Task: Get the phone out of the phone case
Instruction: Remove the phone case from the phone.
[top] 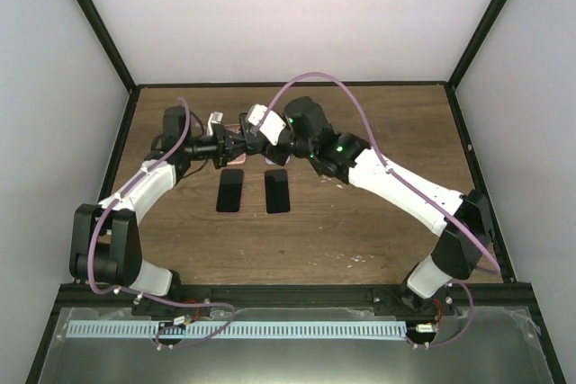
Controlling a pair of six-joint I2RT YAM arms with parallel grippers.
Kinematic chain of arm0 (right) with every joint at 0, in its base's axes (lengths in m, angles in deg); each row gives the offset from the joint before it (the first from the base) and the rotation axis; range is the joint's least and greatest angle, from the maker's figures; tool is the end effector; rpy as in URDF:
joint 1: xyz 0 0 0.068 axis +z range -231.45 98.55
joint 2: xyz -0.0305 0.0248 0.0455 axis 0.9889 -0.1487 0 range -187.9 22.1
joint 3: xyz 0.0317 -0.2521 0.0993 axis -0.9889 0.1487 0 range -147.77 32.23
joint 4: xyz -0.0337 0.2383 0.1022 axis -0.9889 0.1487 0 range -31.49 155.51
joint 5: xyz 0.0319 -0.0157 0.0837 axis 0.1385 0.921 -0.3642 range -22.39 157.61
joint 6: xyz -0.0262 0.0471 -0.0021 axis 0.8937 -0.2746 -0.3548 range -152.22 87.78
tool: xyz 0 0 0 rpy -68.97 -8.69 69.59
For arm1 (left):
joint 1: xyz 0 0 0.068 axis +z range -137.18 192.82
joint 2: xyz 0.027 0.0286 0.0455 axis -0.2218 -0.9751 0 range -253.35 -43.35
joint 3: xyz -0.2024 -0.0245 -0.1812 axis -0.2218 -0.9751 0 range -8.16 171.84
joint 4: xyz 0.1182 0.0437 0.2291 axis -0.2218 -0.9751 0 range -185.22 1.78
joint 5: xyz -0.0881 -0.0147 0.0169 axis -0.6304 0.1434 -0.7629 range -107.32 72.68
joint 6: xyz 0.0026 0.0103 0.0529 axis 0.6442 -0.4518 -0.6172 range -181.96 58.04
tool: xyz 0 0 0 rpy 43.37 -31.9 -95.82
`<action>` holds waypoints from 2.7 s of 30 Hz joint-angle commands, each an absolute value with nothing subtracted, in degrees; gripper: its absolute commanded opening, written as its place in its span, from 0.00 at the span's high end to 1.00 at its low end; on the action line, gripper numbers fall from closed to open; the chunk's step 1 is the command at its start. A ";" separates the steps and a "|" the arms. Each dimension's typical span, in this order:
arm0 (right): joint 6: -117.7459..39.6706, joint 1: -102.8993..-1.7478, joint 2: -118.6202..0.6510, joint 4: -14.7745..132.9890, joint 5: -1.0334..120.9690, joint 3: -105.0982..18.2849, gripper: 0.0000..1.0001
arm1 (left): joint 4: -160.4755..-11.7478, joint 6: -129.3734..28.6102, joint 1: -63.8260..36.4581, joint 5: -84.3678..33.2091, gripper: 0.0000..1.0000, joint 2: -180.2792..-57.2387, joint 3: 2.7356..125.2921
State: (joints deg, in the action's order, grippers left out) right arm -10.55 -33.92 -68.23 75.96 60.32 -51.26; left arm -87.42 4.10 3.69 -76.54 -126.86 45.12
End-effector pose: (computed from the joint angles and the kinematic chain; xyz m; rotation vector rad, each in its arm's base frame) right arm 0.2477 0.2771 0.3629 -1.2117 1.6104 0.4160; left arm 0.3035 -0.0797 0.2589 -0.4137 2.3195 -1.8037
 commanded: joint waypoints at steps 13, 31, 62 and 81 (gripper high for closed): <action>-1.42 -29.11 -71.93 71.05 75.13 -49.86 0.52 | -84.89 5.16 3.94 -76.98 1.00 -126.12 44.73; -0.89 -27.93 -71.76 72.04 73.82 -48.66 0.52 | -84.17 4.98 3.94 -76.64 1.00 -126.34 44.41; 11.43 -31.08 -75.41 56.21 91.20 -42.77 0.71 | -79.21 6.65 3.94 -78.09 1.00 -124.48 42.10; 3.52 -29.79 -72.02 67.95 84.92 -54.96 0.99 | -92.11 -5.73 3.67 -70.13 1.00 -127.09 45.10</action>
State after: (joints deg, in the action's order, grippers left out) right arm 6.89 -27.50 -75.83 68.75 82.11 -48.98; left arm -86.57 4.58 4.11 -70.33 -126.86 43.55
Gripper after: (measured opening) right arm 0.050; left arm 0.099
